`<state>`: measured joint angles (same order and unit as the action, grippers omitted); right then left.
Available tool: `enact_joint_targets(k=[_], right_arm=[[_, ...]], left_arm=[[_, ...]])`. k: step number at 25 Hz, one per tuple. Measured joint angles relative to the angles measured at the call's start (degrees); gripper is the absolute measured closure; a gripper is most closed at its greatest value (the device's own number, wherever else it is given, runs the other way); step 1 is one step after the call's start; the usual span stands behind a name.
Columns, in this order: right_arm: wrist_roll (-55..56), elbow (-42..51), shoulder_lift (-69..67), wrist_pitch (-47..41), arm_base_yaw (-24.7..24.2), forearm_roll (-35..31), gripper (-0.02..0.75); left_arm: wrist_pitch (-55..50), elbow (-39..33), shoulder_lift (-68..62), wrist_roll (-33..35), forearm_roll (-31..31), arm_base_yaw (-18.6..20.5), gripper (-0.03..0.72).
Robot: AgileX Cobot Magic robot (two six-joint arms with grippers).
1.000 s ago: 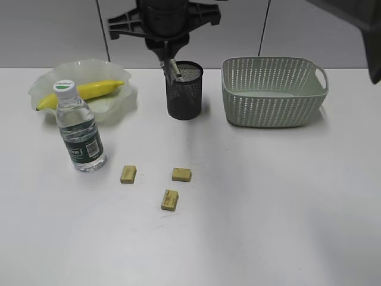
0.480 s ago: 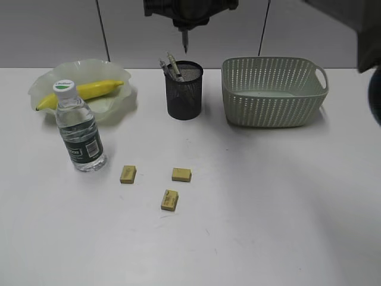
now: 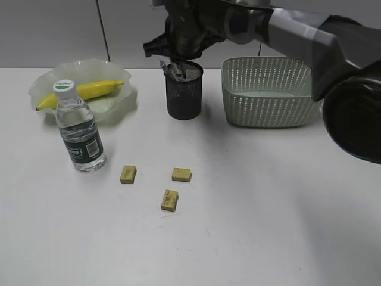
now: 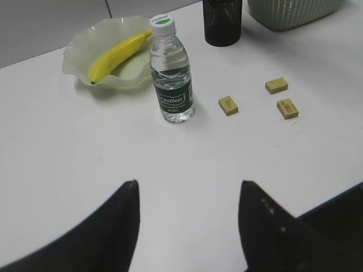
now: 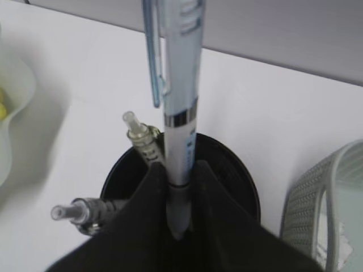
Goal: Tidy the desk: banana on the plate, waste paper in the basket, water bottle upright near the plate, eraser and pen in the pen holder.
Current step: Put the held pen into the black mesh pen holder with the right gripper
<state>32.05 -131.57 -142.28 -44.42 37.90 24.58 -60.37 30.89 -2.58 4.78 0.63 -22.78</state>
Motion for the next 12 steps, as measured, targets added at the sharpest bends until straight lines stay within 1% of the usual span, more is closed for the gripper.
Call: enact_joint_targets(k=[4,6,7,8,12], right_arm=[[0.0,0.1,-1.2,-0.1,-0.1,0.0,0.633],[0.0,0.1,-1.2,-0.1,-0.1,0.0,0.609],[0.0,0.1,-1.2,-0.1,-0.1,-0.1,0.577],[0.0,0.1,-1.2,-0.1,-0.1,-0.2,0.526],[-0.1,0.1,-0.9,-1.0,-0.1,-1.2,0.272]], left_arm=[[0.0,0.0,0.0,0.0,0.0,0.0,0.268],[0.0,0.0,0.0,0.0,0.0,0.0,0.268],[0.0,0.0,0.0,0.0,0.0,0.0,0.268],[0.0,0.0,0.0,0.0,0.0,0.0,0.268],[0.0,0.0,0.0,0.0,0.0,0.0,0.268]])
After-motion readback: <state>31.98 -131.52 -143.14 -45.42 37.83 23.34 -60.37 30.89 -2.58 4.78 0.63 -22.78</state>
